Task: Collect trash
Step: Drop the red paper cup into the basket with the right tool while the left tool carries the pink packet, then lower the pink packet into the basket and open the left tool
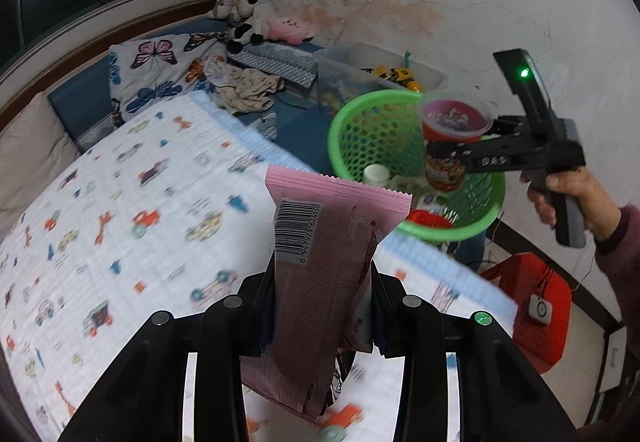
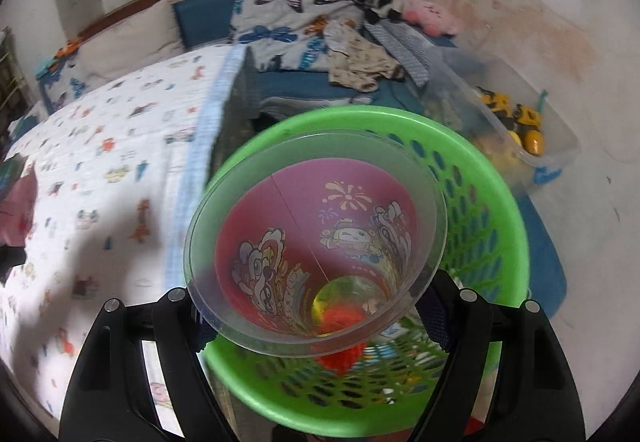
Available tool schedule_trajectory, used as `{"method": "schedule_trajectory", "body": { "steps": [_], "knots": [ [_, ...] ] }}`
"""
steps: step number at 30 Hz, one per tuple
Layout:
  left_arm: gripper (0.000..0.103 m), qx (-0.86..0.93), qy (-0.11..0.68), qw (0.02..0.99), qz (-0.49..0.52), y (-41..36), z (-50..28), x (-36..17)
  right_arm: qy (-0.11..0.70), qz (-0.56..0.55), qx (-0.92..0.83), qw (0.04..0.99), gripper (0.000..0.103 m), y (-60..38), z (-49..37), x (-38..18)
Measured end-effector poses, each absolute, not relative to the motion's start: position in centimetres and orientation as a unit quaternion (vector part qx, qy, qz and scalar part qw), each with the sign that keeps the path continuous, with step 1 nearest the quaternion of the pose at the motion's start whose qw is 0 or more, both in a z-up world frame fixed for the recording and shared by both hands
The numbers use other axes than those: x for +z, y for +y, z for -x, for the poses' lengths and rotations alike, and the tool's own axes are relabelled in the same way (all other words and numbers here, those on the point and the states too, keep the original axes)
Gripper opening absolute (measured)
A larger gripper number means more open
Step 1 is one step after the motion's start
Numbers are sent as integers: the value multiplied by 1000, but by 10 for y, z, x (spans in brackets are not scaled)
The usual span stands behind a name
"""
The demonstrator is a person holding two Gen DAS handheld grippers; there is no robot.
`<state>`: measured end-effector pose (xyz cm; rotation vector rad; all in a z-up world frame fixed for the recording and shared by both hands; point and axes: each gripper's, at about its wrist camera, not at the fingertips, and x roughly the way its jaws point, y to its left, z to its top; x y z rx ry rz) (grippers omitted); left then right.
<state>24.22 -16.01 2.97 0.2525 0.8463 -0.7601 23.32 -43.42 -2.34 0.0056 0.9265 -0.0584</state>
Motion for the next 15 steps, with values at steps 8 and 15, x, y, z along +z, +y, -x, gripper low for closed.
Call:
{"method": "schedule_trajectory", "body": {
  "steps": [8,15],
  "knots": [
    [37,-375,401,828,-110,-202,-252,34,433,-10,-44,900,88,-451,-221,-18],
    [37,-386,408,821,-103,-238,-259,30,415,-8,-47,908,88,-462,-200,-4]
  ]
}}
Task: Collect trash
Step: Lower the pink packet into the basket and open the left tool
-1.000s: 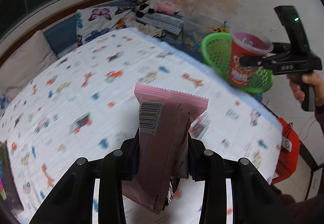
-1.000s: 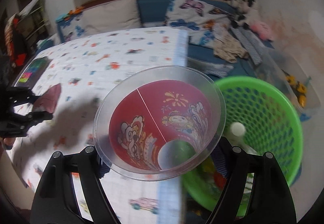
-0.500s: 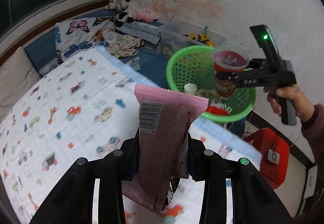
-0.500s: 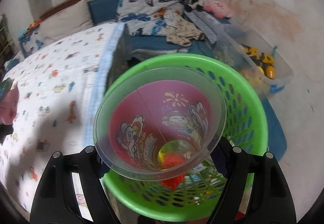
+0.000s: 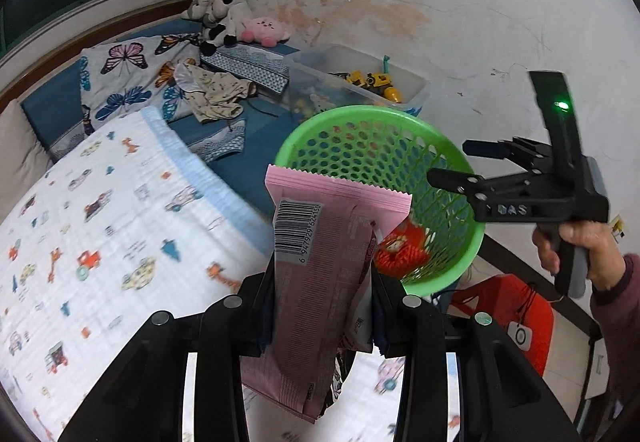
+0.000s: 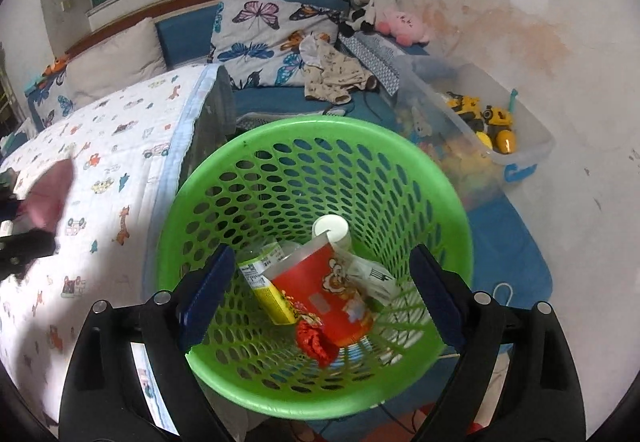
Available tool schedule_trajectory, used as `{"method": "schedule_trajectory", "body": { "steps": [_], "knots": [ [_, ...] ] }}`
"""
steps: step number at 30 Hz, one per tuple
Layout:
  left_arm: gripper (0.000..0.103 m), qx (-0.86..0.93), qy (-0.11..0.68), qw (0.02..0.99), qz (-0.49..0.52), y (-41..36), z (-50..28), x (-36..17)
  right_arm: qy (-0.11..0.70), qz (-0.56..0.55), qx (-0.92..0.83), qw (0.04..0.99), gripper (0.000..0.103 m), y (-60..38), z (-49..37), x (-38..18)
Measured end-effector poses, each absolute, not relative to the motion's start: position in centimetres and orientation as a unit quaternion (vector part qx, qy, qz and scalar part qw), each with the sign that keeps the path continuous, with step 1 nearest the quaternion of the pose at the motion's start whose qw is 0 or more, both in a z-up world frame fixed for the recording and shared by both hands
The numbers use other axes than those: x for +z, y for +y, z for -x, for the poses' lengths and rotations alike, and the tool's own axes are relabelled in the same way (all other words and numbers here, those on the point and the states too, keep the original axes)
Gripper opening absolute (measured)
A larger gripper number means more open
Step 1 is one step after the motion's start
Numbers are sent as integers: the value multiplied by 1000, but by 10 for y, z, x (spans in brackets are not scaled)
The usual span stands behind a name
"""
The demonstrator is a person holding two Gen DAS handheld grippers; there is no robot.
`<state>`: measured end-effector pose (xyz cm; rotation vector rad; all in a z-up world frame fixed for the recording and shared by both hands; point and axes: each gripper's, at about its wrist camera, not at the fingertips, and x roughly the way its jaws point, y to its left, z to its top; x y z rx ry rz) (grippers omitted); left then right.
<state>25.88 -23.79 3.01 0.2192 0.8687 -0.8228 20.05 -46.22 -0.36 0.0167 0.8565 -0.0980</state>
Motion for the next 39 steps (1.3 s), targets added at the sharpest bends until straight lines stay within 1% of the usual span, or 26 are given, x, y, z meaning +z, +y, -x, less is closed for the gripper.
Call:
{"method": "schedule_trajectory", "body": {
  "steps": [10,15,17,19,22,27,29,35,39],
  "knots": [
    [37,-392,425,811,-90,-291,-267,19,403,-22,-49,914,88,-475,-167,4],
    [41,-389,432,810,-74,-308,-270,14,398,-33,-46,916,88,-478,-153,3],
    [46,-385,435,811,-68,-312,-272,12,398,-41,-44,915,88,-480,-149,2],
    [47,-383,440,810,-61,-317,-274,9,397,-48,-41,915,89,-480,-144,0],
    [50,-381,445,809,-54,-321,-276,5,399,-50,-38,915,89,-478,-140,-1],
    [61,-384,450,805,-47,-323,-277,0,400,-57,-32,914,89,-475,-136,-4],
    [68,-383,448,807,-44,-323,-276,0,400,-52,-32,915,89,-472,-133,-5],
    [68,-376,447,810,-49,-318,-274,0,400,-49,-28,915,89,-466,-129,-7],
    [73,-370,435,819,-54,-309,-267,5,401,-51,-22,915,89,-462,-128,-8]
  ]
}}
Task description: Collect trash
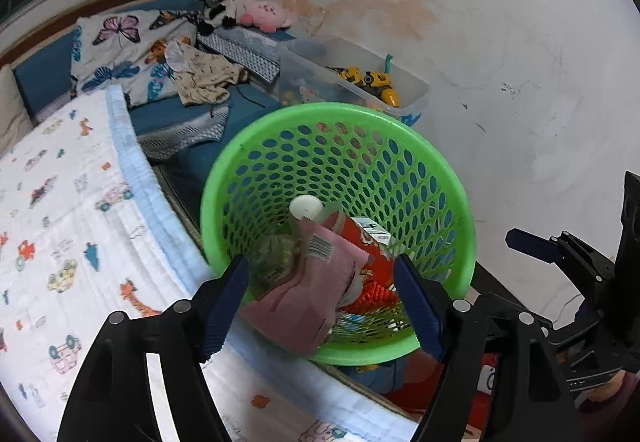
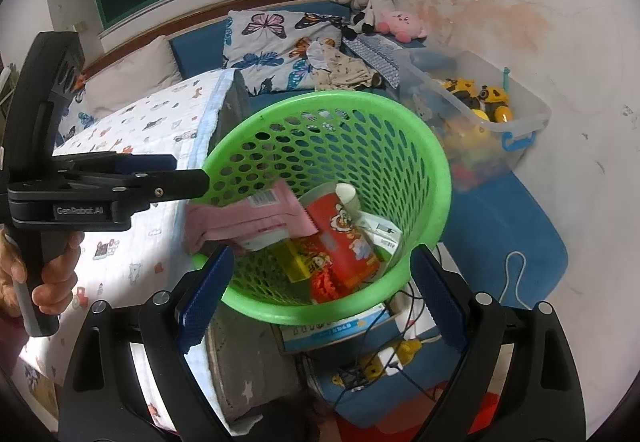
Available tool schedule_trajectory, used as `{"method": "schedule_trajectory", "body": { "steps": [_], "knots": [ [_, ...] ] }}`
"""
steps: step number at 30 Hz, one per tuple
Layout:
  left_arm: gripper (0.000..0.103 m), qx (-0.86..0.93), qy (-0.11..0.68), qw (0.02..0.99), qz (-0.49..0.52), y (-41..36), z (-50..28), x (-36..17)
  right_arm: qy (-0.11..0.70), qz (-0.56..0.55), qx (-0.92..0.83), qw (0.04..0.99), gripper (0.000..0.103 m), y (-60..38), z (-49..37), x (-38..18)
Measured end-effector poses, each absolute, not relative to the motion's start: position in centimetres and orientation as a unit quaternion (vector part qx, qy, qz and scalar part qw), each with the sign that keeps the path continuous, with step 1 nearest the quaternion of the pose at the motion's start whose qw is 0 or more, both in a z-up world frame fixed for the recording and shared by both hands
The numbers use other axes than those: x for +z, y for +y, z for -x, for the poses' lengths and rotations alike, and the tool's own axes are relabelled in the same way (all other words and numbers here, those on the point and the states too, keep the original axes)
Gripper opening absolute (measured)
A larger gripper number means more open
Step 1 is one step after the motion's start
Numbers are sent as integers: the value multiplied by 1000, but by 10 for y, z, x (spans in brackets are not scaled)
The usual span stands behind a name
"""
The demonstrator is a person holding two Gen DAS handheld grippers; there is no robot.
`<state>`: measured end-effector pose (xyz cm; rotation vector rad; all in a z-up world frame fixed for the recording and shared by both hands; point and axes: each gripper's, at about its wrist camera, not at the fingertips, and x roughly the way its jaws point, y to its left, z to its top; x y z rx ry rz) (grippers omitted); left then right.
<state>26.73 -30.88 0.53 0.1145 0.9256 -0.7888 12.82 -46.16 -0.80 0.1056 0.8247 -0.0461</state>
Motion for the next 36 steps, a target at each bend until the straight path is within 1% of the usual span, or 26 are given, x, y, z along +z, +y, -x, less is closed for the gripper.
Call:
{"method": "schedule_trajectory", "body": {
  "steps": [2,6,11,15,17,36],
  "knots": [
    [79,-365,424,827,-54,-302,-262,9,400,-52,-18,915,89,-457,-127,-8],
    [81,-360,415,834,-41,-287,-258,18,395,-53,-12,917,90,-447,-124,-6],
    [87,-340,400,850,-30,-263,-250,28,385,-49,-6,921,92,-434,-117,-2],
    [88,-326,391,861,-24,-246,-242,34,380,-56,1,923,93,-425,-113,0],
    [92,-315,388,866,-20,-235,-239,37,378,-58,1,924,94,-421,-111,0],
    [95,-212,357,910,-17,-131,-197,44,365,-73,24,928,98,-366,-94,5]
  ]
}}
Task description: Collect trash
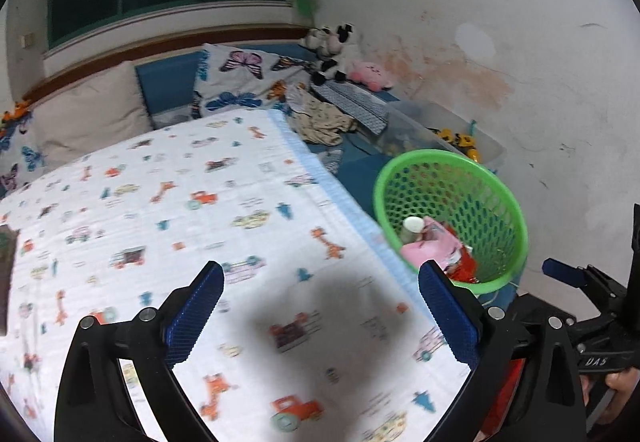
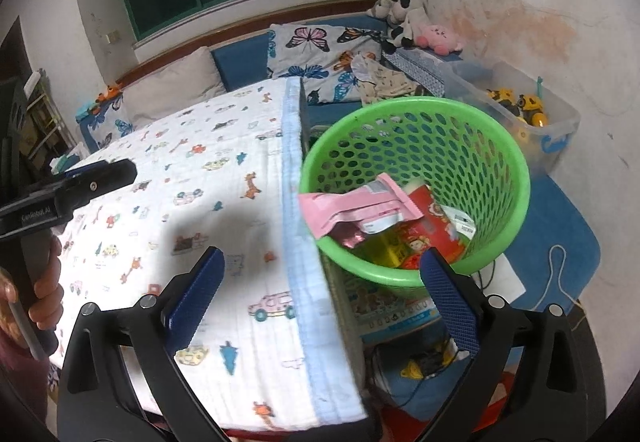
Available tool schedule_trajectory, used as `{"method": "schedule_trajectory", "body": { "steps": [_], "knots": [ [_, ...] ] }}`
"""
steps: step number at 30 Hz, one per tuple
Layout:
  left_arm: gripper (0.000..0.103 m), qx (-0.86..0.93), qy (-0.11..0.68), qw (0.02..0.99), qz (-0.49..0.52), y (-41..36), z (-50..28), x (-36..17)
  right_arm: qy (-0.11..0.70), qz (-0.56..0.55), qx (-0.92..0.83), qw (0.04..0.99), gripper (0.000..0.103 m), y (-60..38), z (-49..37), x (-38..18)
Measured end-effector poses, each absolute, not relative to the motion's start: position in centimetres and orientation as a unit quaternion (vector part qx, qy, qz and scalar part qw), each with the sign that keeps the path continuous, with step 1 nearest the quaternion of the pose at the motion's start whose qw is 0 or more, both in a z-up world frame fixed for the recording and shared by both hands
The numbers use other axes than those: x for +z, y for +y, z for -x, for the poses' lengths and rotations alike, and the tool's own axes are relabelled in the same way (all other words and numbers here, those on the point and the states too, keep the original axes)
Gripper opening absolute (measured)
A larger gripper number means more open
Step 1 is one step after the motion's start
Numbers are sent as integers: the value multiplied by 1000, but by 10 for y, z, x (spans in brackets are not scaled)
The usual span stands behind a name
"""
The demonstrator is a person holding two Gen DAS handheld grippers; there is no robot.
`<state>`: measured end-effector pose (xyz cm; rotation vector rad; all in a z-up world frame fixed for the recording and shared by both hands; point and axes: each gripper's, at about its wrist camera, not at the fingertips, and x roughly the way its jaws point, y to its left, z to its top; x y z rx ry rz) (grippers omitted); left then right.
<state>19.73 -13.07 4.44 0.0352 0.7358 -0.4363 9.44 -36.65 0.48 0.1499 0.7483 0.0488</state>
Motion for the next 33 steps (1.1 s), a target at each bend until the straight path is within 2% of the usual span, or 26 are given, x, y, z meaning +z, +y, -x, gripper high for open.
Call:
{"method": "schedule_trajectory", "body": {
  "steps": [16,33],
  "knots": [
    [96,-148,324,934,-14,-66,-156,57,345,-54,23,937,98,-323,-81,16],
    [96,-101,304,947,-6,-33,-132,53,327,-69,20,942,98,-308,-70,22]
  ]
}}
